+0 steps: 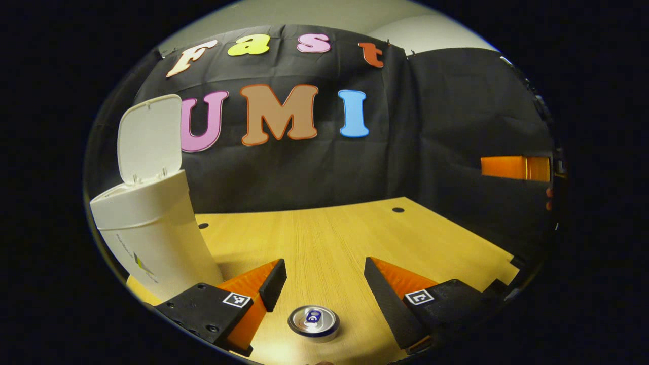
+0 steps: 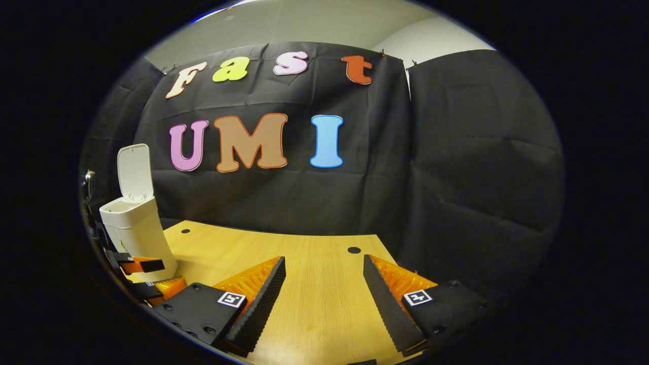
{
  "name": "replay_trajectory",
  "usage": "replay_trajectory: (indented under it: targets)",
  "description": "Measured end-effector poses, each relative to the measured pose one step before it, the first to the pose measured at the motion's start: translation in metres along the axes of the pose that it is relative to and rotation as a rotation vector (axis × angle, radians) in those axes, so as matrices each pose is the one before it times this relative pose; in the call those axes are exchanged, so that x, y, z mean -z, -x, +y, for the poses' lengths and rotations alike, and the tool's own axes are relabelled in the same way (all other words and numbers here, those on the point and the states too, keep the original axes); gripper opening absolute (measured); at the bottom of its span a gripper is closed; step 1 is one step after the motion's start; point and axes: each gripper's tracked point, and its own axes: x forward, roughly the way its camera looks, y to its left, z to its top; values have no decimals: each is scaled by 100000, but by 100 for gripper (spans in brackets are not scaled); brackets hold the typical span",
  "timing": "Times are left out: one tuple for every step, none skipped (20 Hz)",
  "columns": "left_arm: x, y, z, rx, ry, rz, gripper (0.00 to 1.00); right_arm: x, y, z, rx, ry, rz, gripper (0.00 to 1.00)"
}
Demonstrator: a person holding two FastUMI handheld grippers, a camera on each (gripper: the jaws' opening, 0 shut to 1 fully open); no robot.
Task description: Press the lid of the desktop garbage bin to open it, pick up the crumpled paper on the desktop and throw it into the bin, then pick up the pop can on the desktop and drop it into the bin, and finally close the garbage bin lid.
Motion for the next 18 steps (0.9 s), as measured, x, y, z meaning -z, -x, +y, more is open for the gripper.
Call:
replay_trajectory:
  targets:
    - [1271, -243, -103, 12, -221, 2436, 95, 233, 15, -162, 298, 299, 711, 97]
    - [1368, -265, -17, -401, -211, 3008, 94, 182, -3, -175, 329, 428, 668, 97]
    - [1223, -266, -10, -193, -126, 2579, 90, 269, 67, -23, -6, 587, 593, 97]
    - [1394, -98, 172, -1764, -346, 3657, 94, 85, 120, -101, 155, 822, 352, 97]
    - [116, -175, 426, -1639, -4042, -166, 94, 147, -9, -14, 213, 1062, 301, 97]
    - [-480, 113, -194, -196, -3168, -2997, 98, 97, 51, -56, 108, 1090, 374, 97]
    - [-207, -253, -264, 269, -1399, -464, 96, 234, 159, -192, 245, 1014, 305, 97]
    - [187, -355, 13, 91, -1043, -686, 96, 90, 43, -37, 114, 970, 326, 97]
    - [143, -160, 196, -309, -802, -113, 96, 29, 77, 14, 13, 767, 395, 97]
    - [-264, 85, 182, -202, 634, -820, 96, -78, 41, 79, -164, 660, 138, 98]
    - [-234, -81, -118, 385, 1638, -679, 95, 40, 18, -1, 27, 631, -35, 99]
    - [16, -54, 89, -401, 1070, -70, 94, -31, 152, 228, 12, 460, 83, 99]
    - [28, 83, 242, -1152, 263, 283, 94, 155, -212, 56, -346, 366, 335, 99]
    - [144, 68, 417, -1180, 186, 87, 94, 95, 12, 128, -327, 386, 182, 99]
    - [137, -48, 397, -1113, 205, -243, 94, 164, -144, -55, -260, 509, 99, 99]
    - [26, -20, 337, -980, 153, 62, 94, 16, -120, 95, -323, 451, 183, 99]
    - [-50, -35, 282, -763, 213, -188, 94, 57, -195, 244, -262, 316, 320, 99]
    - [-217, 58, 344, -1022, 446, -784, 94, 61, -76, 178, -306, 154, 395, 99]
